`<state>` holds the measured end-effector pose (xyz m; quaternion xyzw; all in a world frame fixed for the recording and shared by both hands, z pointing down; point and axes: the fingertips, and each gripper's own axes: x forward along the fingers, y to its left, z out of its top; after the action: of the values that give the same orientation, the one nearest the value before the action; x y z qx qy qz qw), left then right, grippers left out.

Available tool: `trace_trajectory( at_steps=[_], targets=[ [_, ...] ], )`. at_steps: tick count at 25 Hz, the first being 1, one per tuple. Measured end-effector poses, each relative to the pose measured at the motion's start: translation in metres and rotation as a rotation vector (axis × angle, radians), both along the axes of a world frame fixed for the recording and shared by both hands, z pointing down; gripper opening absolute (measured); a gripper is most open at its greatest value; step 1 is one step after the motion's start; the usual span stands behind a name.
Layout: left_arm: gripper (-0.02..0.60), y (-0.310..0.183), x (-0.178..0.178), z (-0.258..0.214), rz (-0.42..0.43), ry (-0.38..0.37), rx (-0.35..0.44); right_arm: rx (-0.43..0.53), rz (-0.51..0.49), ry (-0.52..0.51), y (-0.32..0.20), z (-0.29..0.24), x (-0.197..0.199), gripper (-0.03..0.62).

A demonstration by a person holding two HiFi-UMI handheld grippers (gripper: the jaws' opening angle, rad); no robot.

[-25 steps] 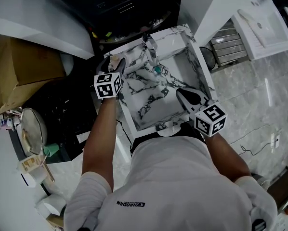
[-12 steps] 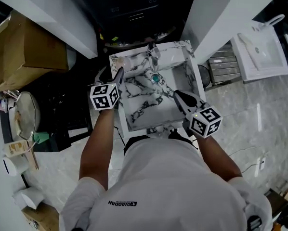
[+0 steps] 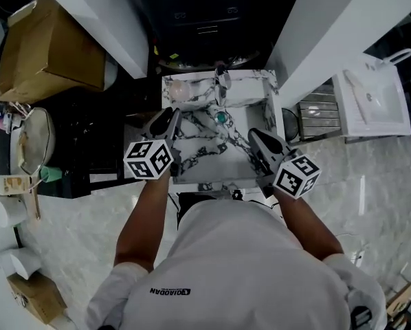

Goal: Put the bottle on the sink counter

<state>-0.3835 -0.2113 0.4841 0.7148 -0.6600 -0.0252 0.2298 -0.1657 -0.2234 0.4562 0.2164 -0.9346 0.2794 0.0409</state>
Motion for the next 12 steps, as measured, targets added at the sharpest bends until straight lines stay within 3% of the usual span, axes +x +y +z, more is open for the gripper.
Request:
trace_trajectory(
  at_steps=[7, 12],
  targets=[
    [0.049, 0.026, 0.038, -0.015, -0.044, 0.011, -0.004, 0.053, -0.1, 0.006, 0.003, -0.012, 0.014, 0.04],
    [0.017, 0.038, 0.066, -0.022, -0.052, 0.01, -0.052, 0.073, -0.147, -0.01, 0.004, -0.02, 0.024, 0.04]
  ],
)
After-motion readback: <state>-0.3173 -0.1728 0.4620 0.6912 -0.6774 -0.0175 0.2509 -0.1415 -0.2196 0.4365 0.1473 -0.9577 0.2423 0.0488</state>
